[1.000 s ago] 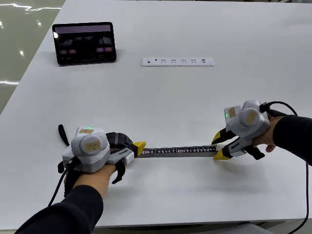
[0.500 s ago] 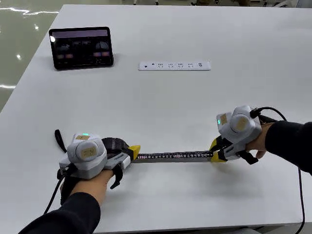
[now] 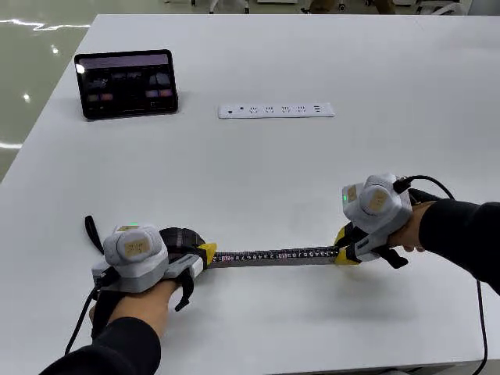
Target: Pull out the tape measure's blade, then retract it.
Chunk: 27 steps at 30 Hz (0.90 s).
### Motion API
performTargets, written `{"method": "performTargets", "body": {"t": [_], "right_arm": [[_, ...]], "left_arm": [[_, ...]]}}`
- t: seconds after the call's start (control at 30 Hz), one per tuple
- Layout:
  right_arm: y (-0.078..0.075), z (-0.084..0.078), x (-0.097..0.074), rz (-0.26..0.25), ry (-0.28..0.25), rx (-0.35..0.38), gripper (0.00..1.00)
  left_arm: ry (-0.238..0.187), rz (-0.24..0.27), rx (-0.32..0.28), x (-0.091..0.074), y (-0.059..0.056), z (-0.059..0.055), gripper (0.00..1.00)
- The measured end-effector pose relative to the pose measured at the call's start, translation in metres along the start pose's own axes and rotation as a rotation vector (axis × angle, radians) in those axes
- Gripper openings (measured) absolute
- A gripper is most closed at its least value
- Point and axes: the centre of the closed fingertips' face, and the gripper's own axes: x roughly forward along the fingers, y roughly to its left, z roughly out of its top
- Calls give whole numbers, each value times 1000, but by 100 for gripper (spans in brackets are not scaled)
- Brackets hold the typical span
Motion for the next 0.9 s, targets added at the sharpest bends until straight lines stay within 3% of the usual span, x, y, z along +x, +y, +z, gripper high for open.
{"method": "performTargets", "body": {"t": [0.33,0.6,0.9], "right_arm": [[0,1,1,-2,5,-16,11],[2,8,3,-8,-31,-24,11],[2,14,6,-7,-38,-31,11]], "left_arm": [[12,-1,3,0,0,-1,64],[16,-2,1,0,0,-1,64],[23,-6,-5,0,1,-1,63]]}}
